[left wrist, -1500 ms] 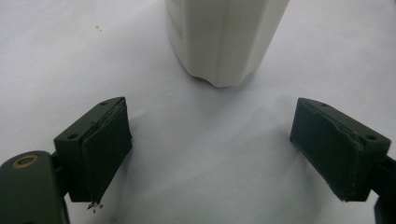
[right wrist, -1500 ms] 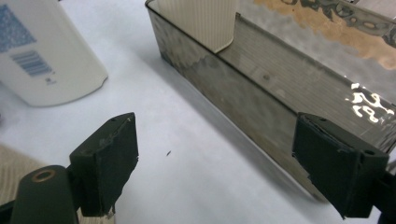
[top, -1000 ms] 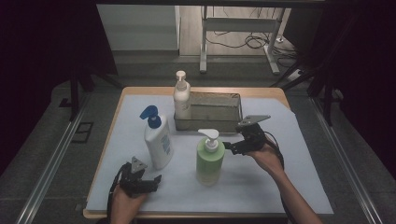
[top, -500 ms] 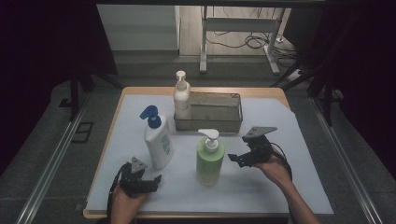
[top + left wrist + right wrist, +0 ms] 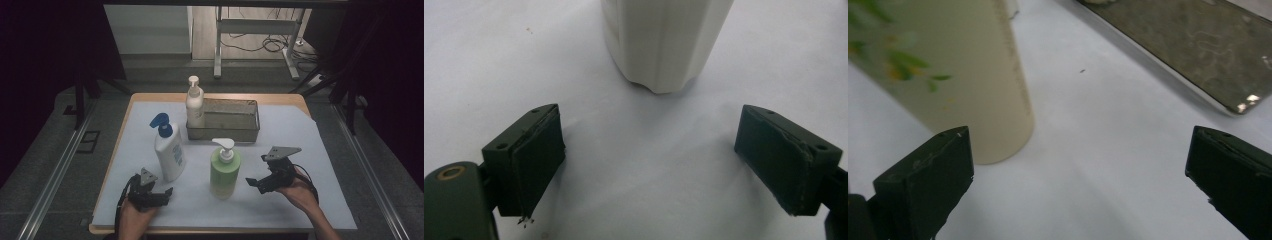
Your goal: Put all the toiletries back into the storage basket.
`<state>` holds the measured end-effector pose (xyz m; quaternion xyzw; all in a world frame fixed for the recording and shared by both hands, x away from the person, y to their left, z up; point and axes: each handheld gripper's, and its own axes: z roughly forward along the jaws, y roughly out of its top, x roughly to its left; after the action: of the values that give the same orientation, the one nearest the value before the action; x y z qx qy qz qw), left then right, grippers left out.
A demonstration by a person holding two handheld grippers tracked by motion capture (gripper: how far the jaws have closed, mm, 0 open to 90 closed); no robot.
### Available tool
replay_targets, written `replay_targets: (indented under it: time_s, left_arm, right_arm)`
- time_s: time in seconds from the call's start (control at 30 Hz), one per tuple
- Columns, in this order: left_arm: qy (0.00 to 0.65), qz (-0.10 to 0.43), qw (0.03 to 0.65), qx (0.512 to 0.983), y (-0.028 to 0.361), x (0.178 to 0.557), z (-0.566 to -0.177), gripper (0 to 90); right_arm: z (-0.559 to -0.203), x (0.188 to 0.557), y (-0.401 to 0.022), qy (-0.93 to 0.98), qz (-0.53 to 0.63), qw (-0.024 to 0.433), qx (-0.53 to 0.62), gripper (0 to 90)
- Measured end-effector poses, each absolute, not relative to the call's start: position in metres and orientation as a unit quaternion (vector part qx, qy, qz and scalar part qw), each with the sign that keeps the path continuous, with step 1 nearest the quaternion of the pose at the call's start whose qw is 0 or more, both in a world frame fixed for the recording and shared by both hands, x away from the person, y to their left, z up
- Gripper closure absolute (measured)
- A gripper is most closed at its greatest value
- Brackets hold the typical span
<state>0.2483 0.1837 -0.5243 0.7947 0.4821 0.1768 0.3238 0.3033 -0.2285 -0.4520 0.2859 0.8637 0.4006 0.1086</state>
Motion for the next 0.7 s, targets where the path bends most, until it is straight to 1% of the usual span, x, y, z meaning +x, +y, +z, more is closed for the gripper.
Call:
replay_targets:
  time_s: [0.33, 0.6, 0.7]
  left_arm:
    - [0.482, 0.177, 0.324, 0.795, 0.184, 0.248, -0.524, 12.1]
    - [0.482, 0.176, 0.324, 0.795, 0.184, 0.248, -0.524, 12.0]
    - [0.482, 0.176, 0.325, 0.794, 0.184, 0.248, -0.524, 12.0]
  right_arm:
    - [-0.444, 0.284, -0.213, 0.870, 0.409, 0.093, 0.258, 0.0]
    - [-0.438, 0.280, -0.192, 0.873, 0.418, 0.078, 0.240, 0.0]
    - [-0.435, 0.280, -0.185, 0.872, 0.421, 0.079, 0.235, 0.7]
